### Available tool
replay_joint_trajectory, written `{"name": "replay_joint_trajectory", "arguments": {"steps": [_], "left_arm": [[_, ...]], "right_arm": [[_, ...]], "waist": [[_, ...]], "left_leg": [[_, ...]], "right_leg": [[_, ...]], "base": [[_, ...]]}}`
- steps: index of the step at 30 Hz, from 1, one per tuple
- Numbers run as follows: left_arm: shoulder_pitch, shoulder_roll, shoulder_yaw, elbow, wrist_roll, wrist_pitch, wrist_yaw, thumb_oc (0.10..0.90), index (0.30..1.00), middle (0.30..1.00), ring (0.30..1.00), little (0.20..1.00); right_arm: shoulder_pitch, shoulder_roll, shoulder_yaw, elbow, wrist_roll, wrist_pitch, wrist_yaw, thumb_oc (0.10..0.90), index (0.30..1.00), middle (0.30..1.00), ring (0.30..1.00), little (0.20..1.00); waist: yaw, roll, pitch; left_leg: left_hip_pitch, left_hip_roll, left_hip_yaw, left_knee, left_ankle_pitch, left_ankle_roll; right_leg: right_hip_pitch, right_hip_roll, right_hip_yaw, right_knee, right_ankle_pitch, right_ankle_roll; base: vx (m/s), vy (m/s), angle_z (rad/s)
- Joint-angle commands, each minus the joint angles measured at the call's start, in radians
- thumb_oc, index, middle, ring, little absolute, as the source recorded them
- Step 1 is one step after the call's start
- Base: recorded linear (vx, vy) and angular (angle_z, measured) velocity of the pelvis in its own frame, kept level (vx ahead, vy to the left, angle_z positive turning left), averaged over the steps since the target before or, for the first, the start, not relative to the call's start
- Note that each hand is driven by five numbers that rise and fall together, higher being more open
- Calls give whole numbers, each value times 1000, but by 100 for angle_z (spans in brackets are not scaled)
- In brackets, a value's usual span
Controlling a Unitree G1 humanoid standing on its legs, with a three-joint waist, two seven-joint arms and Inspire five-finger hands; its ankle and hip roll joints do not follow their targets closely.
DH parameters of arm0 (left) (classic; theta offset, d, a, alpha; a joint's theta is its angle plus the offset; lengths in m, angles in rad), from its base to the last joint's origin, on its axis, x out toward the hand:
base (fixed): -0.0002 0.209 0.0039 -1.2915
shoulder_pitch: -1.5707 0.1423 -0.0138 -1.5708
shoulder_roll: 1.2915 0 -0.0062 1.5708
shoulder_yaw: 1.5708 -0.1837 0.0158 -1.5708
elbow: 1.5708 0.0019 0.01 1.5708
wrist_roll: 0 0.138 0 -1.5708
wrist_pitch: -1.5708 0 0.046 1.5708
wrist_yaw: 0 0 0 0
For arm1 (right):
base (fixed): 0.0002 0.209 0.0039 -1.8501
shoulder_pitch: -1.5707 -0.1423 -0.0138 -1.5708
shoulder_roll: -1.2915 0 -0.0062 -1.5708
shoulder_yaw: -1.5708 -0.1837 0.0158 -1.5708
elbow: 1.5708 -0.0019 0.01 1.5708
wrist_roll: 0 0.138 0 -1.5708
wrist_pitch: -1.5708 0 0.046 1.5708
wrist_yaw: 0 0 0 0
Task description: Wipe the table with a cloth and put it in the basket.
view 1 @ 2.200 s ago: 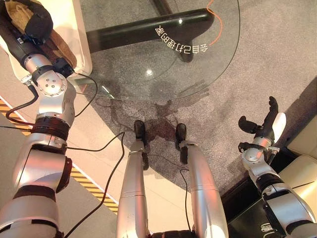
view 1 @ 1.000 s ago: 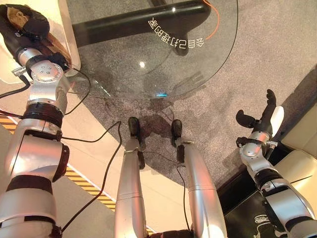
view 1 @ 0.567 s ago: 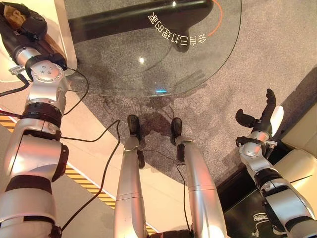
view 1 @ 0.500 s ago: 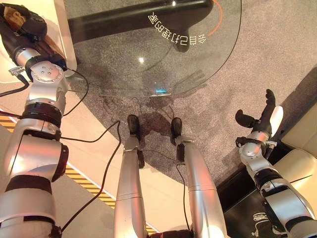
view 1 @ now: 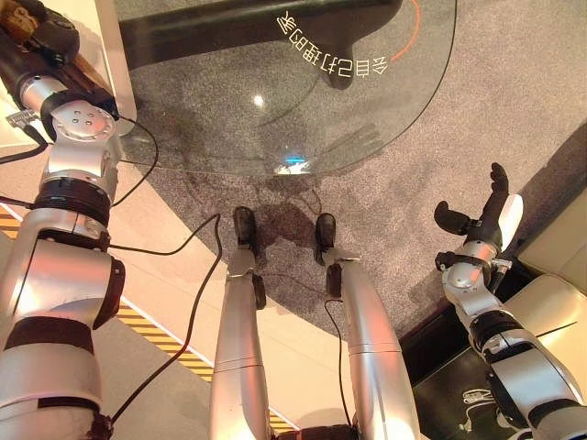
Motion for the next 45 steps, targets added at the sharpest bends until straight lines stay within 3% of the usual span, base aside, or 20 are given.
{"name": "replay_joint_trajectory", "arguments": {"steps": [1, 25, 34, 38, 41, 45], "left_arm": [[-102, 146, 11, 16, 39, -56, 85, 800, 900, 900, 900, 900], [-94, 146, 19, 41, -12, -80, 42, 800, 900, 900, 900, 900], [-30, 140, 79, 2, -110, -204, 15, 800, 900, 900, 900, 900], [34, 135, 131, -27, -177, -297, -12, 800, 900, 900, 900, 900], [111, 125, 197, -82, -272, -359, -102, 800, 900, 900, 900, 900], [208, 110, 265, -124, -331, -391, -152, 800, 900, 900, 900, 900]], "right_arm": [[16, -73, -23, -32, 20, -36, -68, 800, 900, 900, 900, 900], [16, -75, -27, -14, 25, -51, -54, 800, 900, 900, 900, 900], [56, -49, -30, -18, 16, -36, -54, 800, 900, 900, 900, 900], [96, -23, -40, -3, 1, -36, -46, 800, 900, 900, 900, 900], [152, -8, -71, 31, 12, -21, 15, 800, 900, 900, 900, 900], [208, 6, -98, 67, 37, -18, 64, 800, 900, 900, 900, 900]], "waist": [[17, -5, -27], [15, 1, -27], [12, 2, -27], [10, 1, -27], [19, 6, -27], [32, 11, -51]], "left_leg": [[43, -11, 90, 98, -156, 66], [52, -14, 88, 96, -153, 65], [122, -14, 88, 52, -133, 56], [182, -16, 90, 19, -119, 43], [300, -24, 99, -54, -99, 35], [403, -41, 102, -131, -78, 32]], "right_leg": [[57, 27, 10, -121, 66, 35], [57, 26, 12, -111, 68, 37], [114, 34, 25, -149, 85, 48], [175, 35, 38, -195, 99, 58], [287, 29, 33, -262, 107, 72], [391, 19, 20, -329, 114, 81]], "base": [[0, 0, 0], [0, 0, 0], [0, 0, 0], [0, 0, 0], [0, 0, 0], [27, 4, 0]]}}
